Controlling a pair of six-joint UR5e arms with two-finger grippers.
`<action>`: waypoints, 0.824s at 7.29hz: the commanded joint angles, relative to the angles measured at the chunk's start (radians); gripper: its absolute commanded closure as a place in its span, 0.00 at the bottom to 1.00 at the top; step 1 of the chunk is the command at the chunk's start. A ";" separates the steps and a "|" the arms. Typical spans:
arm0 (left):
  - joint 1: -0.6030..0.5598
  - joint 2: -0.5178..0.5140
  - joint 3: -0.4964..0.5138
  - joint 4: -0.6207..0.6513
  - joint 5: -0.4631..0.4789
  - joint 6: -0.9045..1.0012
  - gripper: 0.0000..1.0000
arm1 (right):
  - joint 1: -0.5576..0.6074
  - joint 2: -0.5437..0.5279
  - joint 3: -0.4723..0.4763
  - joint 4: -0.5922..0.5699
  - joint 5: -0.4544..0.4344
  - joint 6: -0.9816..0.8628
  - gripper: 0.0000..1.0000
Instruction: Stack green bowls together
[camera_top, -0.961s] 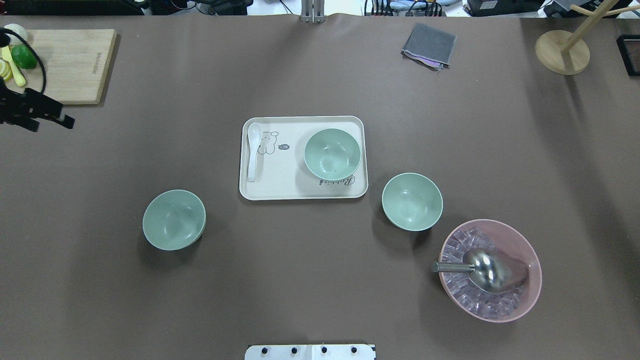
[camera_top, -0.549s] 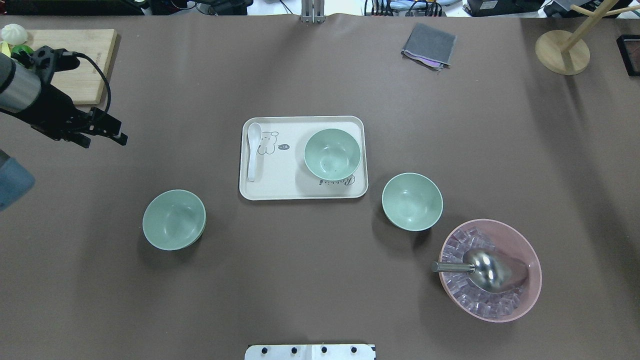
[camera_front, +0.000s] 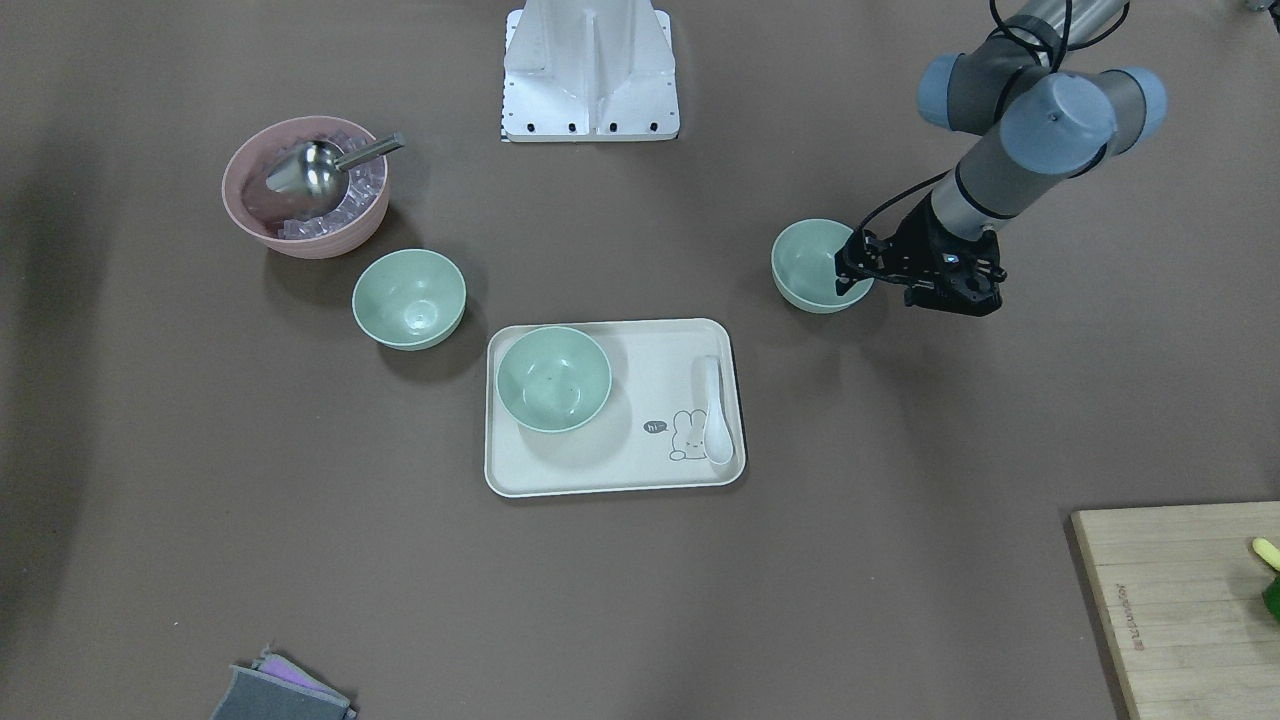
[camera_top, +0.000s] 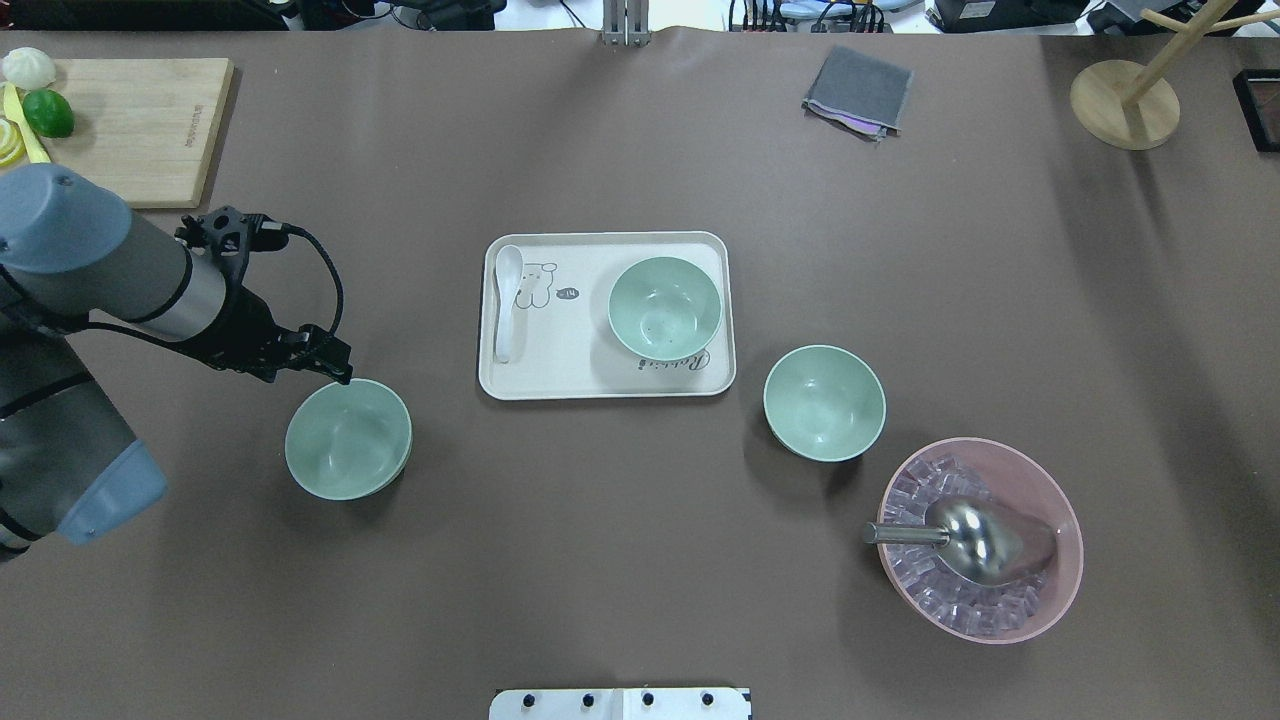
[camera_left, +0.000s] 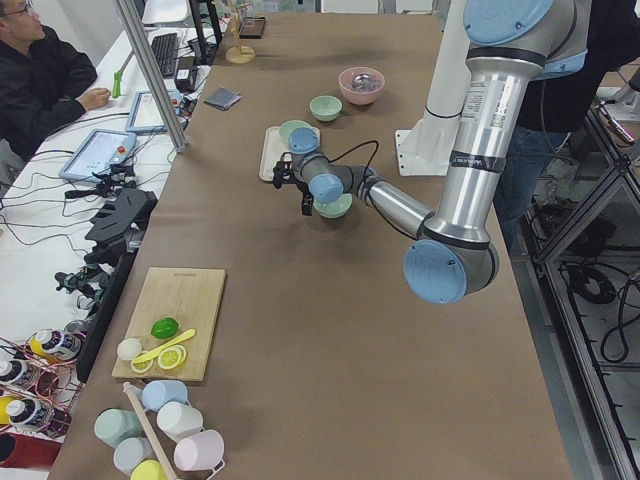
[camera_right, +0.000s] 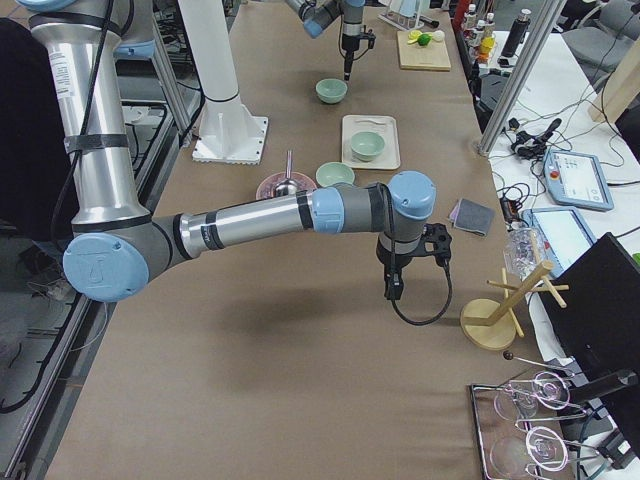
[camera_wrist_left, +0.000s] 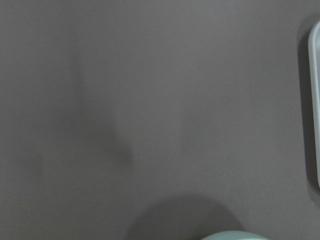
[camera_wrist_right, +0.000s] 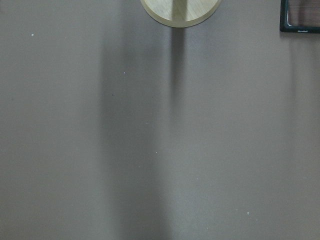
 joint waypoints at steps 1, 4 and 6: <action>0.039 0.021 -0.008 -0.002 0.006 -0.009 0.05 | -0.004 0.005 -0.001 0.000 0.008 0.001 0.00; 0.040 0.050 -0.005 -0.003 0.007 -0.001 0.16 | -0.013 0.008 -0.003 0.000 0.008 0.001 0.00; 0.060 0.048 -0.003 -0.005 0.007 -0.001 0.66 | -0.020 0.008 -0.003 0.000 0.008 0.001 0.00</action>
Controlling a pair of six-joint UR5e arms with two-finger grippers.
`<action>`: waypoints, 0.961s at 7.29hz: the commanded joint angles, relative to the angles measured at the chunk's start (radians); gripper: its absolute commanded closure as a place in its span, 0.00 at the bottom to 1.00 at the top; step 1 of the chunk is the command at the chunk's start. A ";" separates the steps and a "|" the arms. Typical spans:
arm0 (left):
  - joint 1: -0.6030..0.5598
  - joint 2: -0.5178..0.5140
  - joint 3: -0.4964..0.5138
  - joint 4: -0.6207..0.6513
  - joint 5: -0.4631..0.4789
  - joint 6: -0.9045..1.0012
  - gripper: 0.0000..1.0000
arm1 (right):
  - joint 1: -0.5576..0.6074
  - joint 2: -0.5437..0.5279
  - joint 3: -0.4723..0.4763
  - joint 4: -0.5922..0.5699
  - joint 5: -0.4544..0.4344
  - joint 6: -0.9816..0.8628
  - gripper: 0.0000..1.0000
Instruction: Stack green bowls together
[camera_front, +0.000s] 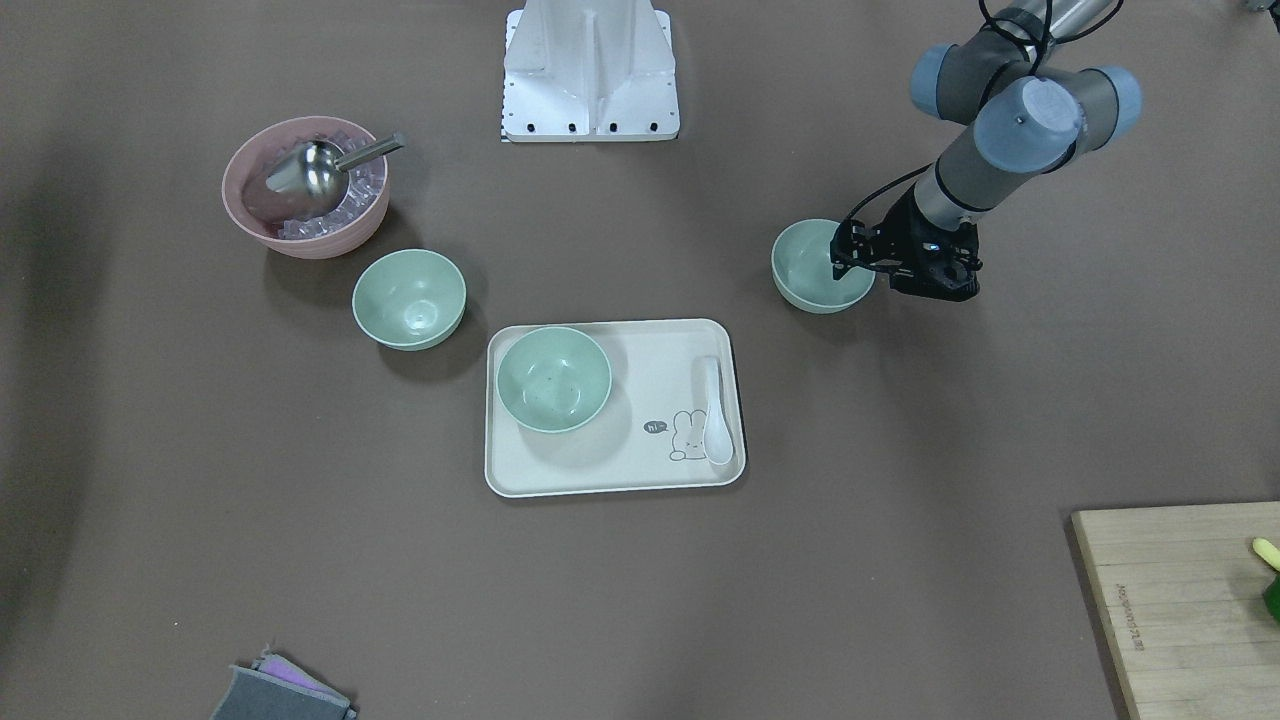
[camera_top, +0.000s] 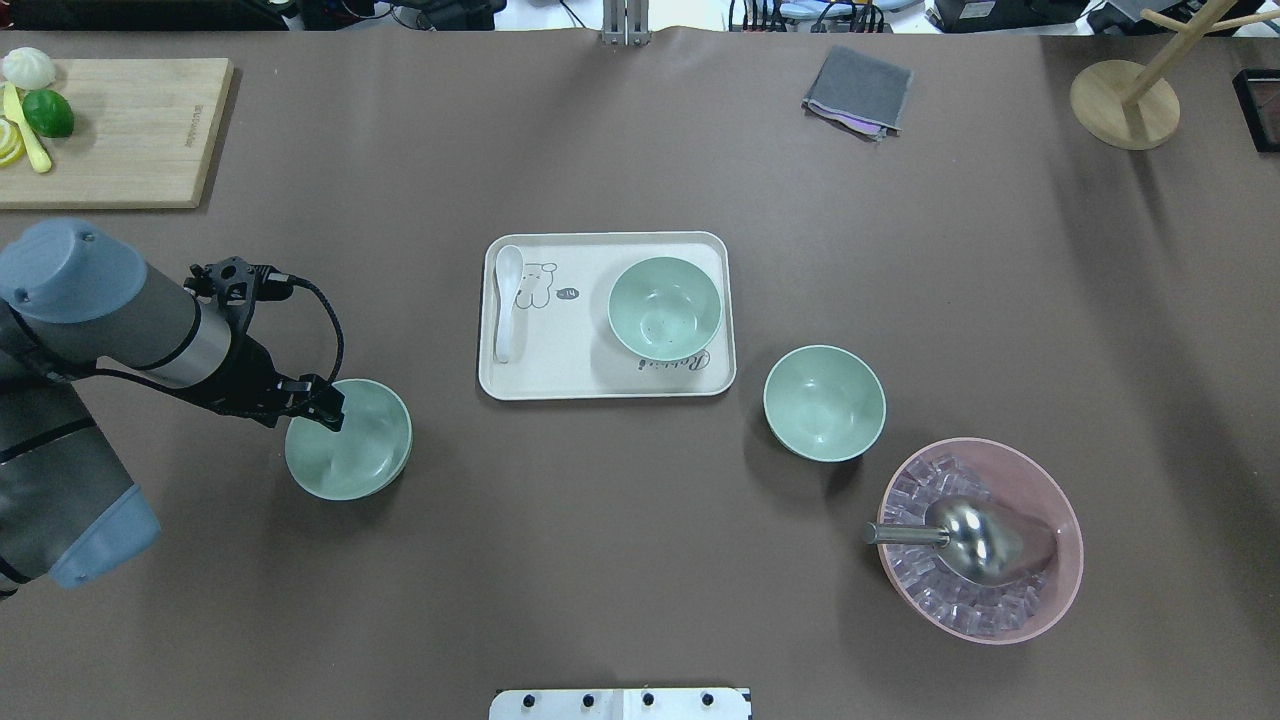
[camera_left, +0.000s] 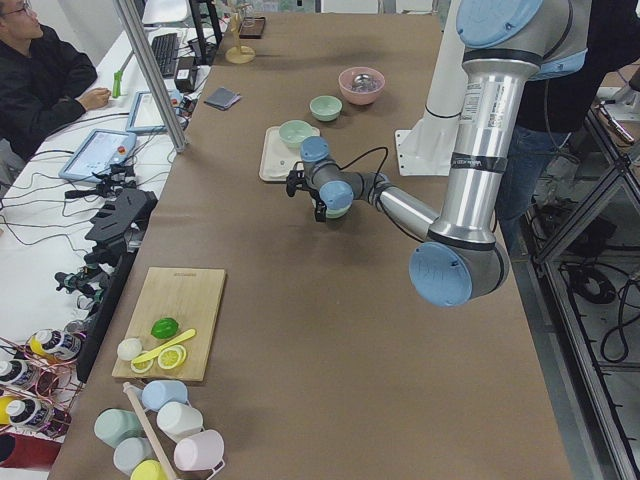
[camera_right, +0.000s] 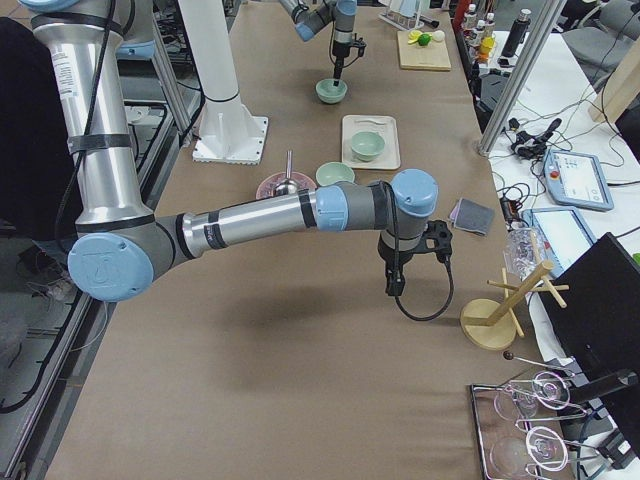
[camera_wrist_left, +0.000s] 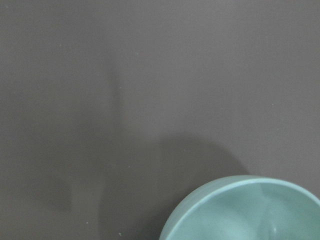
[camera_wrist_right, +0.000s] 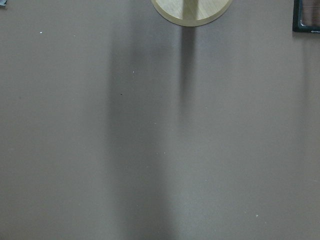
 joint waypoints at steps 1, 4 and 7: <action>0.020 0.004 0.004 -0.001 0.001 0.001 0.89 | -0.005 0.000 -0.002 0.000 0.000 0.000 0.00; 0.000 0.008 -0.028 0.000 -0.015 0.002 1.00 | -0.014 0.022 -0.003 0.000 0.000 0.000 0.00; -0.146 -0.002 -0.070 0.006 -0.182 0.002 1.00 | -0.097 0.133 -0.025 0.000 0.028 -0.005 0.00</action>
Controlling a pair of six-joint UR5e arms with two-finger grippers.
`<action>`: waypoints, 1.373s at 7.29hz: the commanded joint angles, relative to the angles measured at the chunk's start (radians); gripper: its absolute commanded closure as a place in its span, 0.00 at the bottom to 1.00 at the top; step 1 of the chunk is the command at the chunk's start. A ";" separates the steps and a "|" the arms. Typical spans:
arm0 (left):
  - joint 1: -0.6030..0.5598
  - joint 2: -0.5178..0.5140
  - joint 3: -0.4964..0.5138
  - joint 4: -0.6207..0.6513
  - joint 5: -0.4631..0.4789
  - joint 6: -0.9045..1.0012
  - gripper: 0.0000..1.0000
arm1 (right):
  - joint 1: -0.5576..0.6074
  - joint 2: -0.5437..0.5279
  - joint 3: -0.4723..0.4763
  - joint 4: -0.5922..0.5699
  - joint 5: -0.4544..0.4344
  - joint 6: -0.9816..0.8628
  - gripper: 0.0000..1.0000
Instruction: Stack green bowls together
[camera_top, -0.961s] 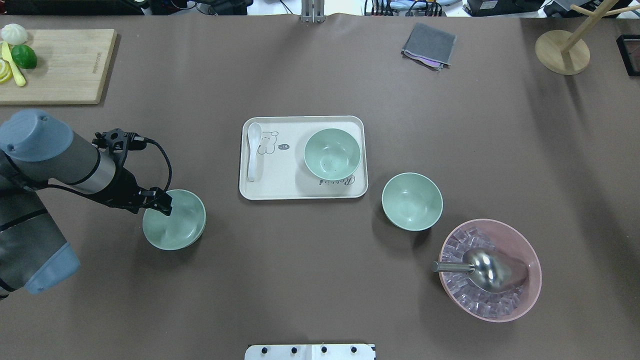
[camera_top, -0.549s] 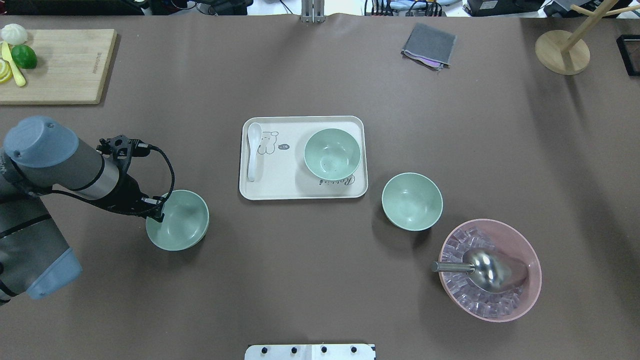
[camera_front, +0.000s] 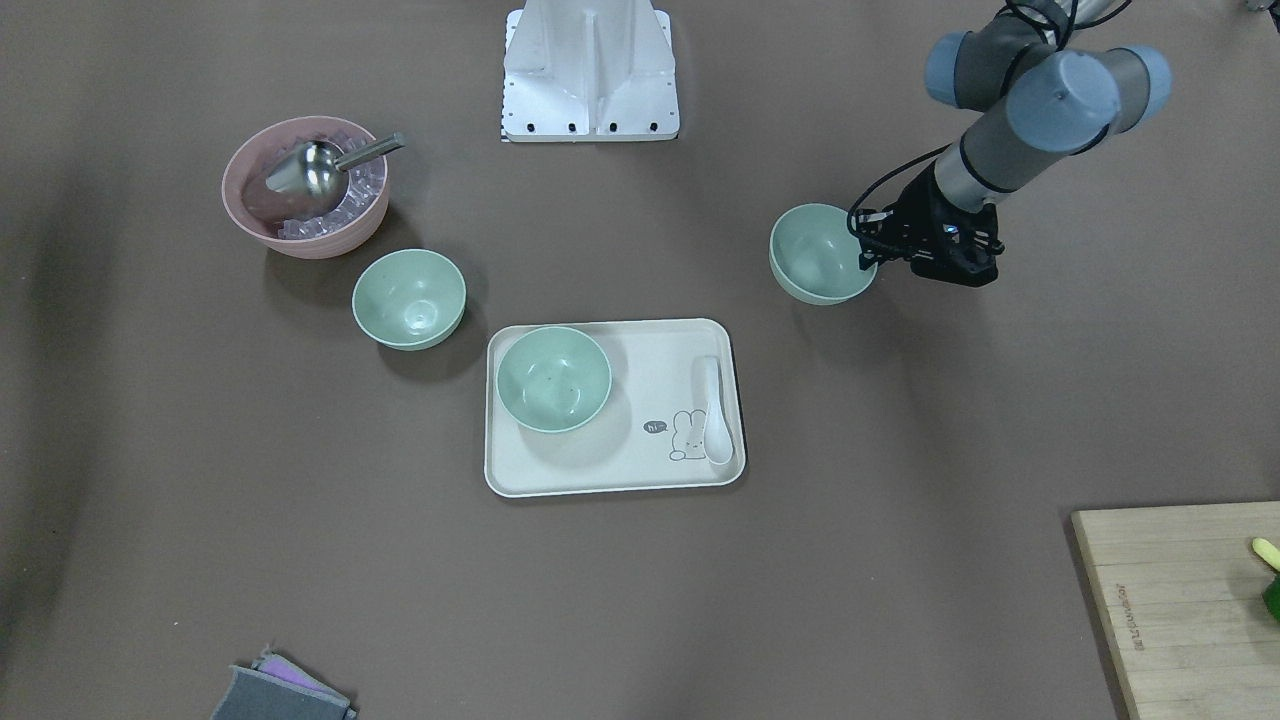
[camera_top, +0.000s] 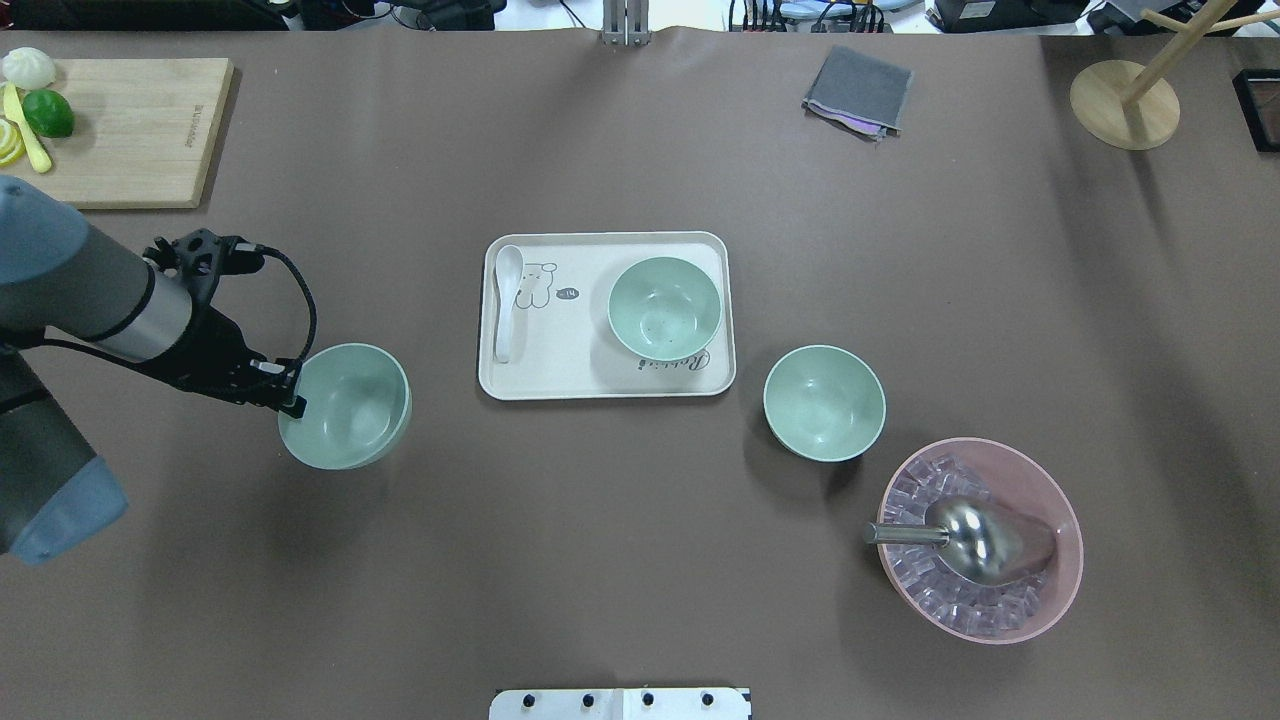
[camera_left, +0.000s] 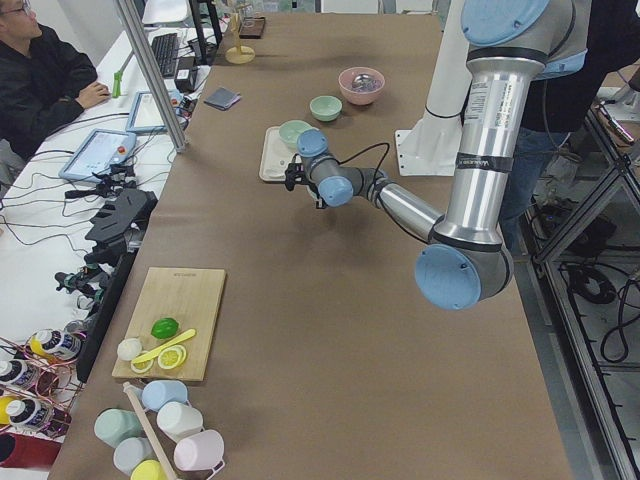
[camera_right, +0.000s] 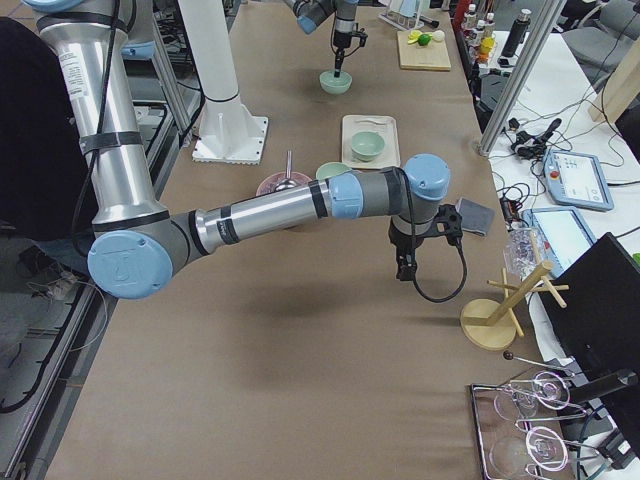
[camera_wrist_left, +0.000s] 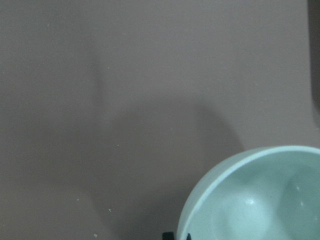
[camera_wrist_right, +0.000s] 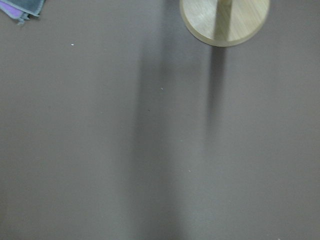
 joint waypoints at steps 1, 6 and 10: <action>-0.050 -0.054 0.014 0.007 -0.048 0.000 1.00 | -0.147 0.125 -0.027 0.006 0.007 -0.003 0.00; -0.066 -0.164 0.035 0.104 -0.045 0.000 1.00 | -0.388 0.232 -0.196 0.367 0.009 0.000 0.00; -0.087 -0.178 0.038 0.113 -0.050 -0.001 1.00 | -0.566 0.287 -0.214 0.379 0.046 0.102 0.00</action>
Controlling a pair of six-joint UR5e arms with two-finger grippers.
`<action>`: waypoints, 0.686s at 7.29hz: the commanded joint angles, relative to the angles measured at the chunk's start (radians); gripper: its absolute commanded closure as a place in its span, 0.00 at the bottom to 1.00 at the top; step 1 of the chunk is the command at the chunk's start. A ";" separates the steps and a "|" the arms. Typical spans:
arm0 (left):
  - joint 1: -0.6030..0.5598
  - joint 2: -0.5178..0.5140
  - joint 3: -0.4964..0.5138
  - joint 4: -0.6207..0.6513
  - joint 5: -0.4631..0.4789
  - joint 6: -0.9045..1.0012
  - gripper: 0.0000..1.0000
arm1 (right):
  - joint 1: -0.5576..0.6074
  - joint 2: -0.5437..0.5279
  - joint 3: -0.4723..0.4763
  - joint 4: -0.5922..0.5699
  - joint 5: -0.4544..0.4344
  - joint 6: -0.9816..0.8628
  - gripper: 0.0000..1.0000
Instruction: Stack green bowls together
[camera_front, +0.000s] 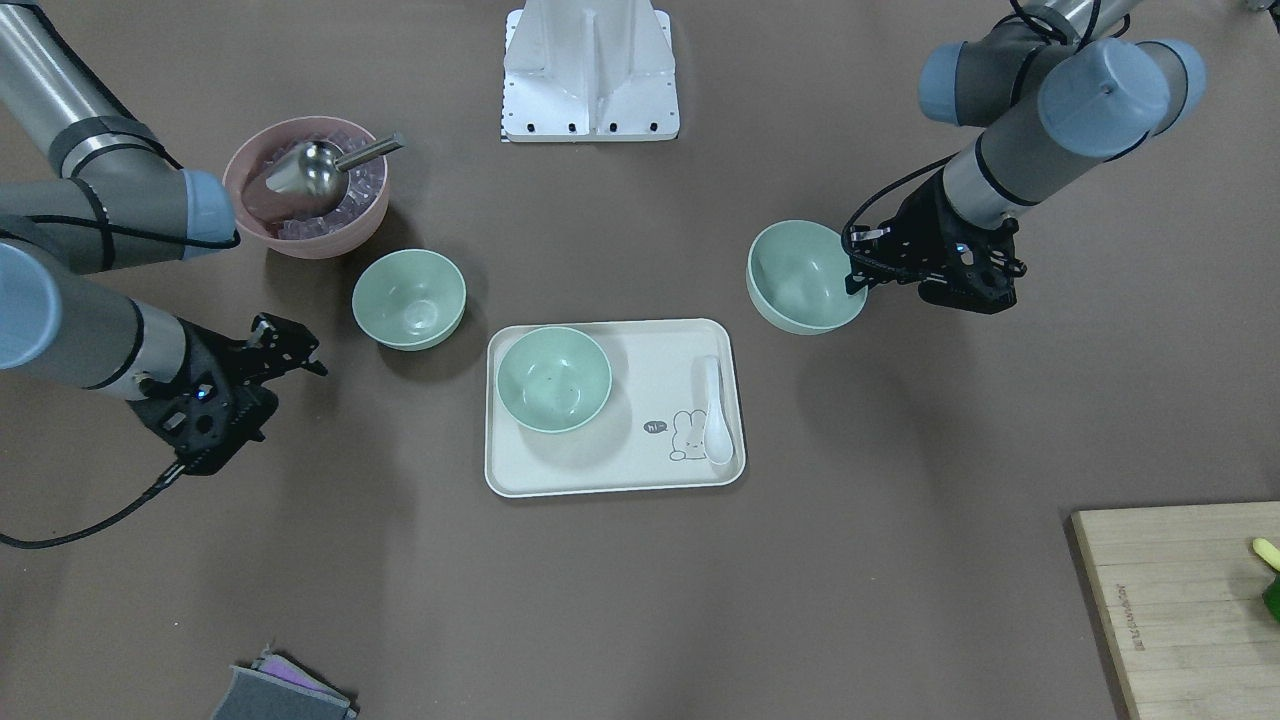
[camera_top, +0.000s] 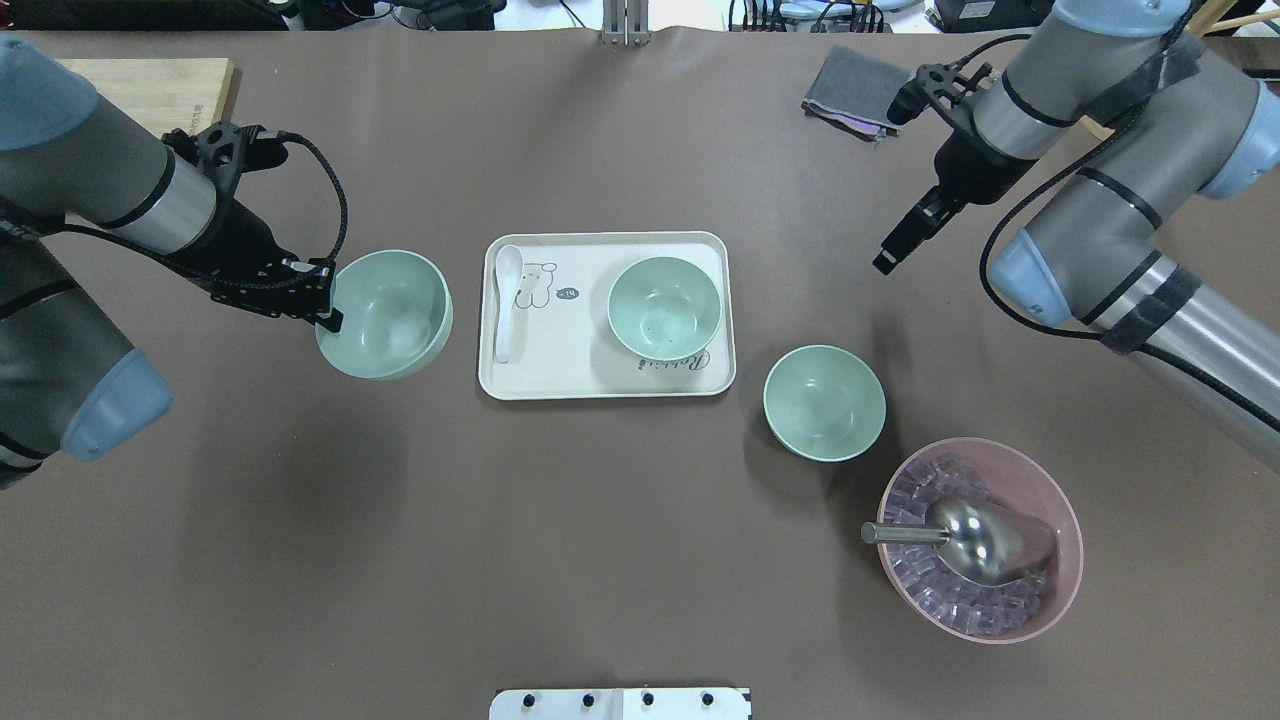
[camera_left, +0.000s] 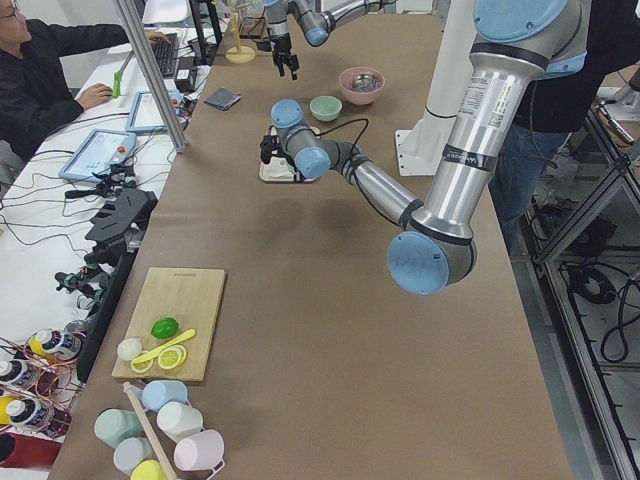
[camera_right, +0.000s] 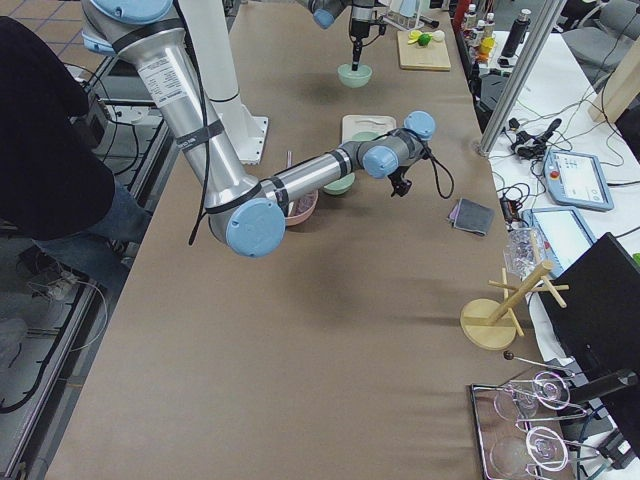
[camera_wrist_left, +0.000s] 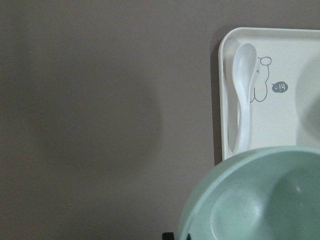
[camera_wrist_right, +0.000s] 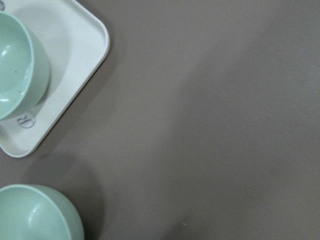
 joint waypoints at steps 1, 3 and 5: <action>-0.009 -0.003 -0.003 0.000 -0.004 -0.001 1.00 | -0.090 0.002 0.000 0.009 0.005 0.051 0.00; -0.013 -0.002 -0.004 0.000 -0.006 -0.004 1.00 | -0.122 -0.024 -0.001 0.042 0.005 0.052 0.00; -0.020 0.000 -0.006 0.000 -0.006 -0.003 1.00 | -0.147 -0.034 -0.003 0.044 0.005 0.055 0.00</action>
